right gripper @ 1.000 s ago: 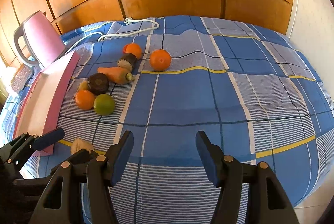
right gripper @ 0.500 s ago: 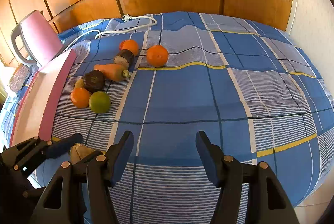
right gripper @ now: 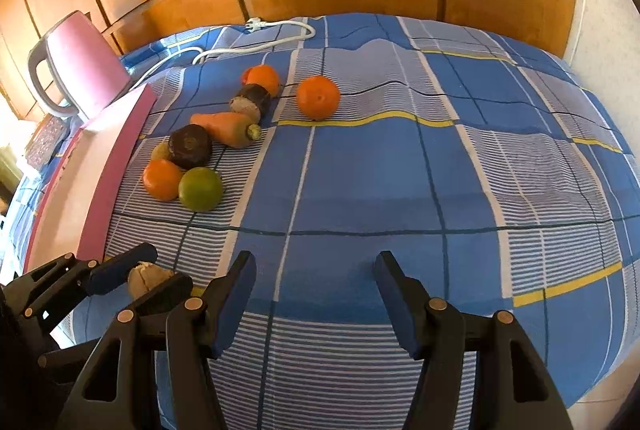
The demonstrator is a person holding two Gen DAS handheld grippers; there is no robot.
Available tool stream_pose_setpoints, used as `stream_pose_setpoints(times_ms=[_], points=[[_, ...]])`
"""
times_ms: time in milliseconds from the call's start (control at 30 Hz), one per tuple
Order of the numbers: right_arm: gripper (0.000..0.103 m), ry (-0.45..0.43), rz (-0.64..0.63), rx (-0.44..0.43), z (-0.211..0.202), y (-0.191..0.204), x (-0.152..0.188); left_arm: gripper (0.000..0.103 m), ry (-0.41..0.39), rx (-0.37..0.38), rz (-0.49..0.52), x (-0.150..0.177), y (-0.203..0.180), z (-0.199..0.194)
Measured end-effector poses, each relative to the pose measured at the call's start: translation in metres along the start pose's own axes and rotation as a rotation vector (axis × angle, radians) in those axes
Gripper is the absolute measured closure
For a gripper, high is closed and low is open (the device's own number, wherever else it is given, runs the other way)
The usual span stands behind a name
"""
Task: Organize fruits
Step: 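Carry the brown piece into the tray and open the left tool while the right tool grasps the green tomato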
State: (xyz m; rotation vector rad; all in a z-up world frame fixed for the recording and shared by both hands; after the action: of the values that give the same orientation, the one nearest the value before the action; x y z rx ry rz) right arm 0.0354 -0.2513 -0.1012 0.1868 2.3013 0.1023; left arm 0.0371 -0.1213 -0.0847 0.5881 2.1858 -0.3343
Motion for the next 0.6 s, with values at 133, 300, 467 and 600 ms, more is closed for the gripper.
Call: stream_pose_setpoints(times_ms=[133, 300, 467, 600], points=[[0.046, 0.01, 0.009, -0.052, 0.005, 0.005, -0.006, 0.069, -0.03, -0.025, -0.04, -0.004, 0.011, -0.008], [0.048, 0.009, -0.011, -0.11, 0.013, 0.019, -0.019, 0.069, -0.072, -0.054, -0.103, -0.012, 0.027, -0.023], [0.048, 0.022, -0.058, -0.147, 0.023, 0.037, -0.027, 0.069, -0.104, -0.076, -0.161, -0.019, 0.043, -0.038], [0.048, 0.03, -0.1, -0.155, 0.031, 0.05, -0.03, 0.069, -0.122, -0.087, -0.199, -0.022, 0.053, -0.047]])
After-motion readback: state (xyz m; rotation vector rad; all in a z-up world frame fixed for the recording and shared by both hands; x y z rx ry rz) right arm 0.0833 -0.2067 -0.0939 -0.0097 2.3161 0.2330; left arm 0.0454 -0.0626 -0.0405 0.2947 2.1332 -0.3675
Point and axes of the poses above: each gripper's, at about its wrist camera, not at the fingertips, and z roughly the way its jaws point, y to its left, x to its underside, the point moved 3 cm from there along z, roughly the way its jaws point, and after that the axes turned 11 degrees about -y, right-handed, at the moved point
